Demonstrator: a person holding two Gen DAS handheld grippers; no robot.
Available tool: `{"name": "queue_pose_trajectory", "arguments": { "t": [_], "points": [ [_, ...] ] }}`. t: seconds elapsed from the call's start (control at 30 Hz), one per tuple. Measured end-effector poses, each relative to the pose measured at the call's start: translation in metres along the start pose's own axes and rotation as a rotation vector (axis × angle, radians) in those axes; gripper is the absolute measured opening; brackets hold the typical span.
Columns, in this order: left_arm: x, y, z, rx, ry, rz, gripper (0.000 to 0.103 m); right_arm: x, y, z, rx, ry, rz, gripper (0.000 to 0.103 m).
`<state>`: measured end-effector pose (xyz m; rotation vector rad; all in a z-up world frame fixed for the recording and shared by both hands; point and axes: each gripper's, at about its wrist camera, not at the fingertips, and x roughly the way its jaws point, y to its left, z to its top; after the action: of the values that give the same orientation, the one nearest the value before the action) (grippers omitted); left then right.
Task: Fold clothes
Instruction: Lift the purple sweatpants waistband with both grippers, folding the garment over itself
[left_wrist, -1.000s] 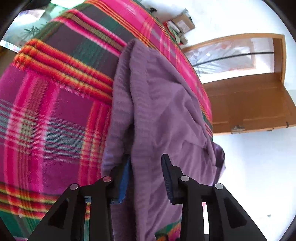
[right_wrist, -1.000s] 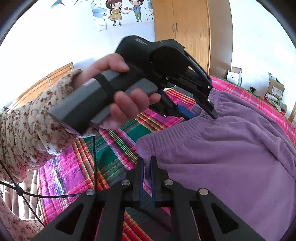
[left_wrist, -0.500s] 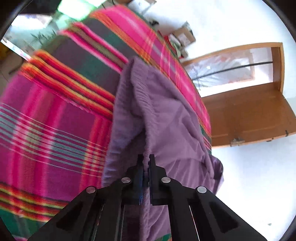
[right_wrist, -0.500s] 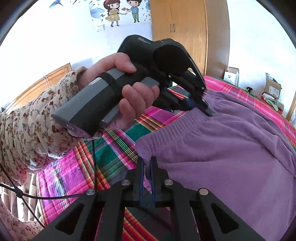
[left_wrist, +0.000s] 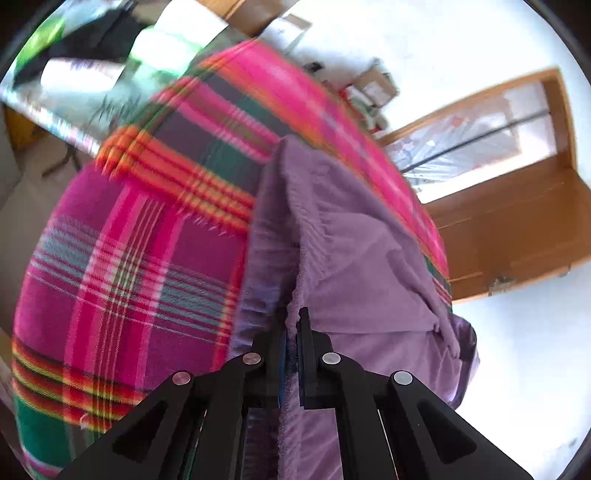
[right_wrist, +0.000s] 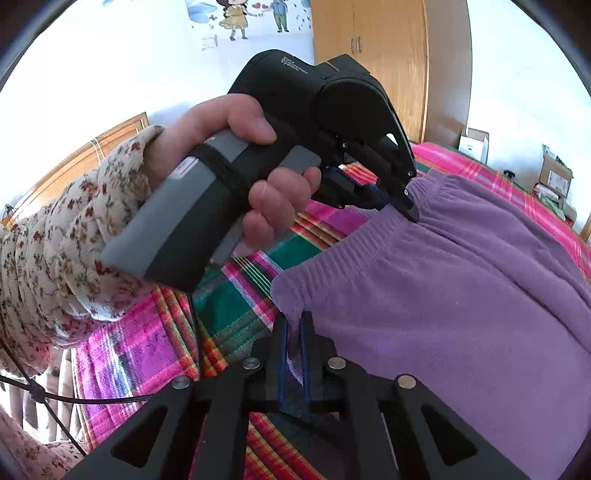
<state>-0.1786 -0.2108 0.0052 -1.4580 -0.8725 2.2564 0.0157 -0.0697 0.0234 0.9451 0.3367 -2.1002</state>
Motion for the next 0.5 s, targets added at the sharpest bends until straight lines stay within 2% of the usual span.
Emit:
{"name": "queue_pose_trajectory", "arguments": {
  "t": [0.07,0.3,0.47,0.5],
  "points": [
    [-0.007,-0.003,0.002,0.013,-0.029,0.014,0.004,-0.002,0.000,0.000,0.004,-0.009,0.002,0.007],
    [0.006,0.014,0.006,-0.036,-0.007,0.044,0.004,0.003,-0.004,-0.002,0.036,0.004,0.010,0.007],
    [0.003,0.006,0.003,0.004,-0.016,0.083,0.009,0.005,-0.002,-0.003,0.035,0.008,0.012,0.007],
    [0.000,0.007,0.003,0.002,-0.018,0.091,0.013,0.006,-0.001,-0.004,0.035,0.009,0.012,0.007]
  ]
}}
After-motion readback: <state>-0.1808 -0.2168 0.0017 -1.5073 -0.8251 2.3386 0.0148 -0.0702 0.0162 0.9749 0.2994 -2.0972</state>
